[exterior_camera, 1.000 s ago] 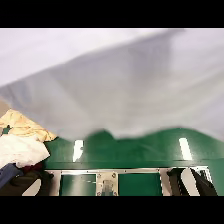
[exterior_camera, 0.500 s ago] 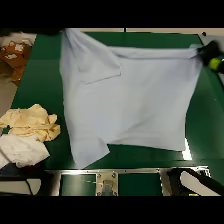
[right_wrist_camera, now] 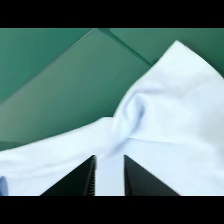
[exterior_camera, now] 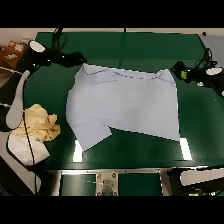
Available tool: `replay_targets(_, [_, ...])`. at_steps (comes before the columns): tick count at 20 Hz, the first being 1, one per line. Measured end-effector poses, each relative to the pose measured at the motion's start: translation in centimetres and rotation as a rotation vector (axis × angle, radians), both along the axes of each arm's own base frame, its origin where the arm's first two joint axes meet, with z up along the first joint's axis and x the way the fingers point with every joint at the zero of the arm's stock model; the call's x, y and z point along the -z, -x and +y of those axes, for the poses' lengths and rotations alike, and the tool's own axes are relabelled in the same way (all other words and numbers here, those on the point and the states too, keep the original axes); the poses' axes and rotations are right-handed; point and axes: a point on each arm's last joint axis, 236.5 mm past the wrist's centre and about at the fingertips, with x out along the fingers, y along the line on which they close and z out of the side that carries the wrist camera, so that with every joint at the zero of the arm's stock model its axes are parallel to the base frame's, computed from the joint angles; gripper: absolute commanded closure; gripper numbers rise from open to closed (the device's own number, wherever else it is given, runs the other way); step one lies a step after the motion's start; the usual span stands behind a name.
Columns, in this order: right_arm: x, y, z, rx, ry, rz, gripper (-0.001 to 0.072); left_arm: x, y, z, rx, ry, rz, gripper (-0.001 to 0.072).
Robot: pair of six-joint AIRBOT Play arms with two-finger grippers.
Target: Fold the shirts.
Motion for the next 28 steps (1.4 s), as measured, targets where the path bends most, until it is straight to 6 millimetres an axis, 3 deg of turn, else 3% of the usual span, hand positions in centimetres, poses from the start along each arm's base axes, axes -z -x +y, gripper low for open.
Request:
replay_targets(2, [-0.4,1.9,-2.0,-0.030,-0.004,0.047,0.0538,0.5,1.2,1.7,0.019,0.019,0.077,0.0093])
replay_targets(4, [0.0,5.5,-3.7,-0.067,0.006,0.130,0.0534,0.9,2.8,3.8,0.036,0.040,0.163,0.0093])
replay_targets(6, [1.5,10.7,-5.0,-0.088,0.014,0.253,0.0352,1.2,4.6,5.7,0.064,0.053,0.244,0.0094])
replay_targets(9, [4.8,20.0,-6.7,-0.028,-0.028,0.469,0.0352,1.4,6.2,7.5,0.078,0.067,0.310,0.0094])
replay_targets(11, [7.0,25.4,-6.3,-0.001,-0.089,0.602,0.0346,1.3,6.7,7.6,0.093,0.076,0.327,0.0093])
replay_targets(14, [9.7,30.4,-4.3,-0.004,-0.166,0.726,0.0333,1.3,7.2,7.9,0.101,0.079,0.345,0.0094])
replay_targets(17, [11.7,32.9,-1.7,-0.057,-0.203,0.797,0.0333,1.3,7.6,8.0,0.115,0.080,0.354,0.0093])
replay_targets(20, [12.7,33.9,1.0,-0.134,-0.233,0.844,0.0339,1.3,7.8,7.9,0.125,0.079,0.355,0.0094])
replay_targets(22, [13.1,34.3,2.6,-0.196,-0.236,0.871,0.0447,1.3,7.9,7.9,0.129,0.079,0.360,0.0093])
replay_targets(24, [13.5,34.4,3.0,-0.238,-0.201,0.884,0.0683,1.3,8.1,7.9,0.136,0.079,0.364,0.0094])
replay_targets(26, [13.2,33.6,2.7,-0.258,-0.166,0.868,0.0697,1.3,8.3,7.8,0.142,0.079,0.369,0.0093])
replay_targets(28, [12.7,31.2,1.2,-0.241,-0.099,0.808,0.0698,1.4,8.6,7.9,0.149,0.079,0.381,0.0092])
